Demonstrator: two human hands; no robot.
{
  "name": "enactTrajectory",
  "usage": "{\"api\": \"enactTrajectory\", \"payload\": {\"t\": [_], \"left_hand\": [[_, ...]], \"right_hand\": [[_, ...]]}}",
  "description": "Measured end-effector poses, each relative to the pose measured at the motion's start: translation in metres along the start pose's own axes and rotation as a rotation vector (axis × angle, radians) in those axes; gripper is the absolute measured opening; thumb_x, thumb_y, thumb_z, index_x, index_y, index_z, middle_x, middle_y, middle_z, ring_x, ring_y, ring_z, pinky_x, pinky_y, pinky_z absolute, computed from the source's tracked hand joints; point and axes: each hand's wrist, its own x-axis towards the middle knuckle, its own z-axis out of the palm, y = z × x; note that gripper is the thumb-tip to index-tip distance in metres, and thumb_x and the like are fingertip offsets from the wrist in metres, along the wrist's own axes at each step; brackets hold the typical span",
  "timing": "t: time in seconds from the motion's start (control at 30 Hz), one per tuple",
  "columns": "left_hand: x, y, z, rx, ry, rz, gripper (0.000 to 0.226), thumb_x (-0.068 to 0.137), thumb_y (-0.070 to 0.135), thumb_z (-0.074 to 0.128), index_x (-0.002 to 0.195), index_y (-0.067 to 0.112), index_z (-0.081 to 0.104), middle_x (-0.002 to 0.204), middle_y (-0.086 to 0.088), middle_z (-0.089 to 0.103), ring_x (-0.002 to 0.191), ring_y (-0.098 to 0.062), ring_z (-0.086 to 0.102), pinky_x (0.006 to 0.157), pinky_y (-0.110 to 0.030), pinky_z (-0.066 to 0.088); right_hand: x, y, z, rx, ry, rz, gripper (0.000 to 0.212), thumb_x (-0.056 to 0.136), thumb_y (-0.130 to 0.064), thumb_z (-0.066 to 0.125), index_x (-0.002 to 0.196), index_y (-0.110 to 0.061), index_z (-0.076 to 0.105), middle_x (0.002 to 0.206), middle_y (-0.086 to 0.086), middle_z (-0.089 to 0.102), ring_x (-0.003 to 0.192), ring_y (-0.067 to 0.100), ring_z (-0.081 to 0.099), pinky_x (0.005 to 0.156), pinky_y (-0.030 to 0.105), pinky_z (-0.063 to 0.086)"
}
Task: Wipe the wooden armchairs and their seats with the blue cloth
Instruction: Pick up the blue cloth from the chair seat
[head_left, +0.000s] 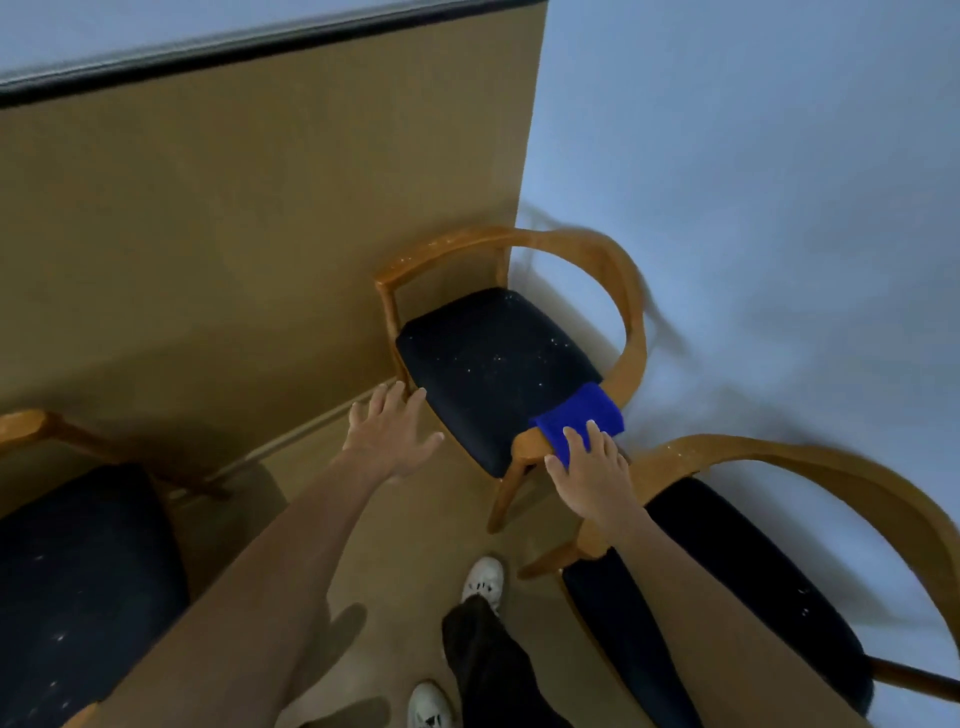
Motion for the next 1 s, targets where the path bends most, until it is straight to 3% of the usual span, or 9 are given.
{"api": "enactTrajectory", "payload": {"t": [0.17,0.47,0.7,1.0], "left_hand": [[0.092,0.019,-0.028,0.059,-0.030,0.074,0.073,0.094,0.058,0.030,0.153,0.024,0.004,0.161,-0.006,-0.001,0.147,-0.028,-0.005,0.116,-0.055,0.008],[0.206,0.090,-0.031,0.182,-0.239,0.312,0.071,0.097,0.055,0.031,0.153,0.024,0.001,0.161,-0.006,-0.005,0.147,-0.028,-0.008,0.117,-0.052,0.004],[0.283,0.137,-0.020,0.289,-0.371,0.595,0.072,0.096,0.052,0.036,0.153,0.022,0.003,0.161,-0.008,-0.002,0.147,-0.029,-0.005,0.118,-0.053,0.007],[0.340,0.189,0.005,0.402,-0.490,0.910,0.076,0.094,0.048,0.044,0.153,0.020,0.006,0.160,-0.009,0.002,0.147,-0.029,-0.001,0.118,-0.052,0.009]], "right_hand": [[0.073,0.030,-0.016,0.050,0.041,0.126,0.059,0.100,-0.047,0.029,0.150,-0.016,0.018,0.158,0.014,0.010,0.144,0.034,0.014,0.116,0.048,0.020],[0.133,0.056,-0.017,0.228,-0.067,0.311,0.059,0.101,-0.045,0.031,0.151,-0.018,0.015,0.159,0.014,0.004,0.145,0.035,0.009,0.116,0.049,0.017],[0.155,0.058,0.001,0.462,-0.101,0.559,0.061,0.099,-0.043,0.038,0.150,-0.020,0.013,0.159,0.014,0.004,0.144,0.036,0.013,0.113,0.050,0.022],[0.180,0.033,0.020,0.716,0.018,0.833,0.065,0.094,-0.039,0.049,0.147,-0.022,0.017,0.154,0.011,0.017,0.139,0.033,0.026,0.107,0.049,0.033]]}}
